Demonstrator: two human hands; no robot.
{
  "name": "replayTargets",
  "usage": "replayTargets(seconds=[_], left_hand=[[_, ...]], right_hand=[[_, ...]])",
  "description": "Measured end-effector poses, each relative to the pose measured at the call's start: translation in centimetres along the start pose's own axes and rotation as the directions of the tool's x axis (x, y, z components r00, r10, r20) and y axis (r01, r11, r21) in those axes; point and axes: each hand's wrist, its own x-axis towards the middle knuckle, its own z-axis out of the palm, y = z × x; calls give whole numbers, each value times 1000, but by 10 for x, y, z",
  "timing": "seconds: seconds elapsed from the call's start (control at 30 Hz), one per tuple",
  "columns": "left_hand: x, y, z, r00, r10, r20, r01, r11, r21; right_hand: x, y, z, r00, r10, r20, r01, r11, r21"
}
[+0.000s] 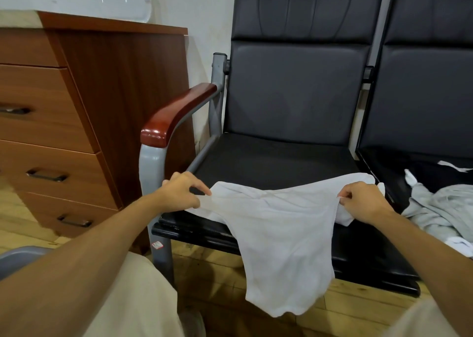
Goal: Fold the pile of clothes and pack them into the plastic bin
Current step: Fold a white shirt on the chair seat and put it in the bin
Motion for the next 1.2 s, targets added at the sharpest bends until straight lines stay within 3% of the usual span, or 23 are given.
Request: replayTargets(seconds=[0.1,0.2,0.43,0.6,0.73,1.2], left_hand=[[-2,7,6,986,163,26,-162,986,-33],[-3,8,16,963,224,152,-237,968,75],[0,10,19,956,249,153,-274,945,177],[0,7,20,965,247,88,-255,962,95],[3,0,20,971,221,87,-230,967,110],[7,-4,18,968,216,129,-240,949,206]], right_hand=[[-1,-3,4,997,-72,25,71,997,15],[-4,-4,5,979,-184,88,178,982,65],[-11,1,4,921,-235,311,226,972,65],[-15,8,0,852,-366,375,314,929,194],[-18,14,-4,826,-409,388,326,908,263],[-17,16,-1,851,-410,328,388,912,131]])
